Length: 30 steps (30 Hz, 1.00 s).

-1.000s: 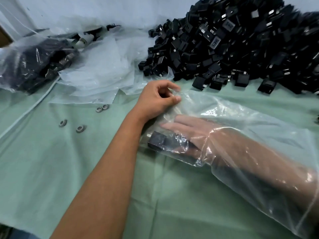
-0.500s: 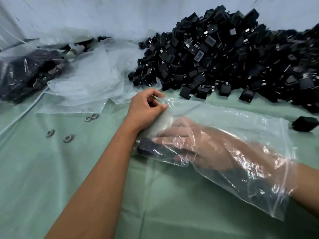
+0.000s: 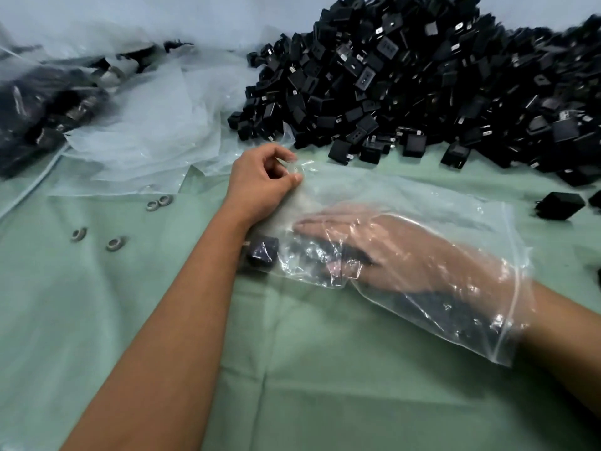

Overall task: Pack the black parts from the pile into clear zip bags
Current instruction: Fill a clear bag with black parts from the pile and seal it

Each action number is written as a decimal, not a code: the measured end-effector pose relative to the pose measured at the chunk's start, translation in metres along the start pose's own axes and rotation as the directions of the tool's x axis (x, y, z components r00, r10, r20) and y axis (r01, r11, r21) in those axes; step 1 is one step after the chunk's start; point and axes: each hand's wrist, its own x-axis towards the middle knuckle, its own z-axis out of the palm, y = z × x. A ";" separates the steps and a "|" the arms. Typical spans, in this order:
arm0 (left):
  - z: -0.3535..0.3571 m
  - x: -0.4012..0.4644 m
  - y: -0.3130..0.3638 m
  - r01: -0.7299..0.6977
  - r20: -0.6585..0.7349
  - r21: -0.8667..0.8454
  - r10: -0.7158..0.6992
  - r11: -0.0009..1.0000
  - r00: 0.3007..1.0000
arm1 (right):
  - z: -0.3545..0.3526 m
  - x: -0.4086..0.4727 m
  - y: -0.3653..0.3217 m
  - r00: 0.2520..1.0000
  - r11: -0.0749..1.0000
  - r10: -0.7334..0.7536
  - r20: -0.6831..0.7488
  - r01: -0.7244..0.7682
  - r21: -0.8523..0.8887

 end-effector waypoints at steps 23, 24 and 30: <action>0.028 -0.023 0.041 -0.077 0.130 0.624 -0.006 0.778 0.991 | -0.056 -0.207 0.064 0.324 0.321 0.927 -0.188 -0.946 -0.047; 0.031 -0.026 0.040 -0.072 0.137 0.637 -0.021 0.768 0.990 | -0.056 -0.210 0.064 0.297 0.289 0.949 -0.107 -0.953 -0.090; 0.036 -0.031 0.056 -0.060 0.062 0.654 0.026 0.754 0.998 | -0.045 -0.198 0.068 0.361 0.367 0.923 -0.132 -0.930 0.021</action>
